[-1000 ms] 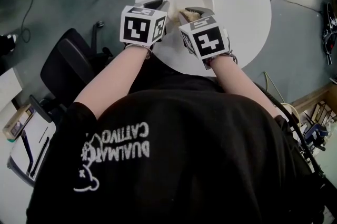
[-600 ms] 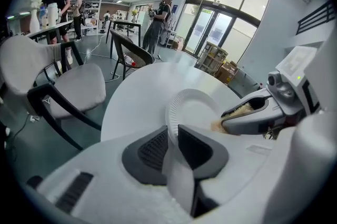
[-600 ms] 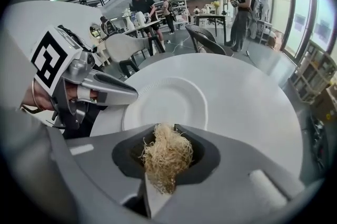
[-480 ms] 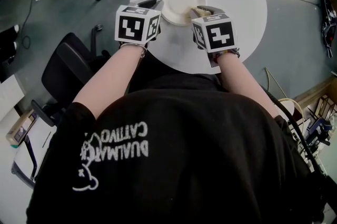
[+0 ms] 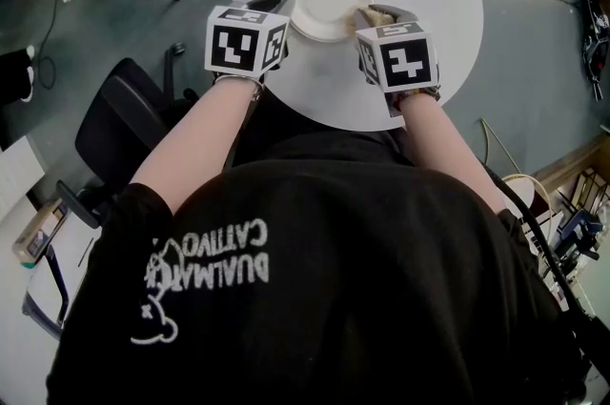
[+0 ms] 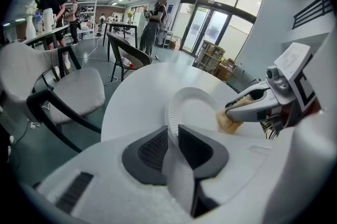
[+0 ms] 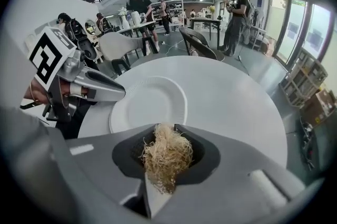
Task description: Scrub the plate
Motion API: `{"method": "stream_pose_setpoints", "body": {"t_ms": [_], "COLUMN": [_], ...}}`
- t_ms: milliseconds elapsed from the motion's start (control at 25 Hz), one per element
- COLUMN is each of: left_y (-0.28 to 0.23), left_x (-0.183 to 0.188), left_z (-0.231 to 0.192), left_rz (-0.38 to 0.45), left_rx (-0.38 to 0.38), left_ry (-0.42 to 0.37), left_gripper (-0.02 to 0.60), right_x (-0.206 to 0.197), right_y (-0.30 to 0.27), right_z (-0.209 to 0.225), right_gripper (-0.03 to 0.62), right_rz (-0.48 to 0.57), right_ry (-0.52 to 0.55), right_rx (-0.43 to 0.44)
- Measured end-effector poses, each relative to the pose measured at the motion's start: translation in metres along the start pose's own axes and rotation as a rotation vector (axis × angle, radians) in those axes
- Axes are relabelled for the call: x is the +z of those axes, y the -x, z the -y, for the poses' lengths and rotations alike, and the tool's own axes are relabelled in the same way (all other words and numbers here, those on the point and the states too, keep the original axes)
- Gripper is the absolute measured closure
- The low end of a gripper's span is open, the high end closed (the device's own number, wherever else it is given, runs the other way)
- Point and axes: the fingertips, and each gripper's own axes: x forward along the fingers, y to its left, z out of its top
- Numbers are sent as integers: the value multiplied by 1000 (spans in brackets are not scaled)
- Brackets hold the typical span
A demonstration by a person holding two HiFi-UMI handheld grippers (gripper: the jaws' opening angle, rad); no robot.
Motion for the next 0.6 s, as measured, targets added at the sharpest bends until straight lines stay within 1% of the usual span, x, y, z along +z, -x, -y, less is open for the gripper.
{"method": "stream_pose_setpoints", "body": {"t_ms": [320,600], "left_y": [0,0], "left_x": [-1,-1], "left_z": [-2,-2], "left_rz": [-3,-1], "left_rx": [-2,-9], "left_ry": [-3,-7], "left_gripper": [517,517], "right_x": [0,-1], "right_y": [2,5], "right_z": [5,8], "right_gripper": [511,511], "right_rz": [-2,-6], "right_ry": [32,36], "right_rx": [-36,-53]}}
